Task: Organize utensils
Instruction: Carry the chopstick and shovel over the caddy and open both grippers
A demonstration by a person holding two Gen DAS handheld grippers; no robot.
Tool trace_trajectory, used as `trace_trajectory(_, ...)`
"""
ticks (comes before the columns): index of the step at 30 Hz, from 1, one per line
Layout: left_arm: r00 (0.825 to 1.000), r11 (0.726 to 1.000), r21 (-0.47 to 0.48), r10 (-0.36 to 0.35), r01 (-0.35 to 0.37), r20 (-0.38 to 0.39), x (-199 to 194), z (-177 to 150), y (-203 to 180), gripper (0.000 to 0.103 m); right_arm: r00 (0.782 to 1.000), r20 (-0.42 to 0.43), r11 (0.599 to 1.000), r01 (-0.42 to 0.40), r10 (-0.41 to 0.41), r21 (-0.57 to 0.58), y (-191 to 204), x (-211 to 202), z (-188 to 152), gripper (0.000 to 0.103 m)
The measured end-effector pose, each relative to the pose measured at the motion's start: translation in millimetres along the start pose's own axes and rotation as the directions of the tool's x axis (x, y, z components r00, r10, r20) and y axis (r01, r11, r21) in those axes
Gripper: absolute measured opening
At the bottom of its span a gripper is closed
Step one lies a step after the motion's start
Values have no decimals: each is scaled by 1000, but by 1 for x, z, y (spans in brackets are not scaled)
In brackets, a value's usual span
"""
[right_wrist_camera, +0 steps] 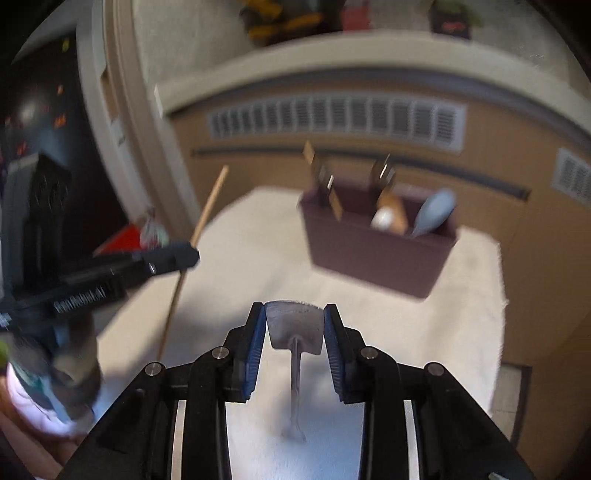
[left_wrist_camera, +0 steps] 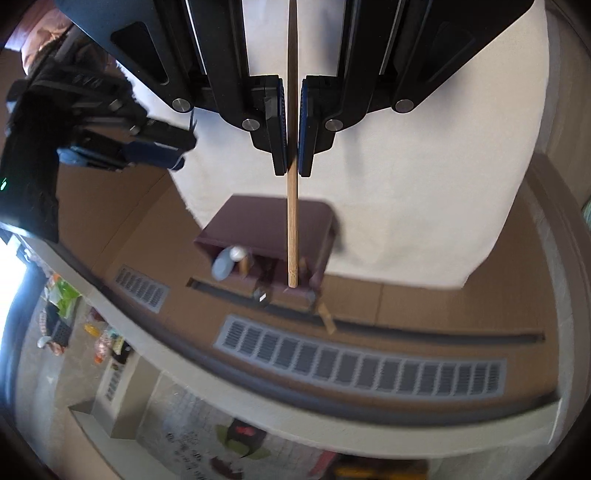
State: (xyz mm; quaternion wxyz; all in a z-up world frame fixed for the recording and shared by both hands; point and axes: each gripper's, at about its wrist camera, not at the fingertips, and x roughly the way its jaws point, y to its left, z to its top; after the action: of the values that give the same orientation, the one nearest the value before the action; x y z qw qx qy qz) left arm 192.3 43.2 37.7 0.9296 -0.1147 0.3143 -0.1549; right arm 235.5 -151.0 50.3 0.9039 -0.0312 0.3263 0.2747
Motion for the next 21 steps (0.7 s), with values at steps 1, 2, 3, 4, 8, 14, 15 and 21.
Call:
trace_trajectory(1,999,1000,26,-8,7,32,-5,11,-9,6,999,51,1000,15,-16,6,-1,-12,16,29)
trace_trajectory(2,998,999,46,-13,10,61,-10,22,-17,6,995,96,999,31,-32,11,-2,-24,29,29)
trace_trajectory(3,994,997,75,-24,17,106,-17,38,-27,6,988,145,999,48,-50,14,0,-35,44,29)
trace_trajectory(4,988,995,99,-34,19,153,-23,53,-36,6,979,194,998,66,-68,17,-2,-48,59,29)
trace_trajectory(8,943,985,171,-54,-3,328,-42,110,-66,6,931,333,989,144,-147,36,1,-81,116,29)
trace_trajectory(14,882,988,157,-66,-9,467,-29,173,-77,6,875,415,967,243,-251,72,-20,-88,162,29)
trace_trajectory(15,877,988,154,-61,-15,477,-22,178,-79,6,873,413,965,254,-260,71,-22,-83,165,29)
trace_trajectory(21,893,985,166,-43,-37,448,43,193,-78,6,895,353,961,265,-274,73,-50,-42,165,29)
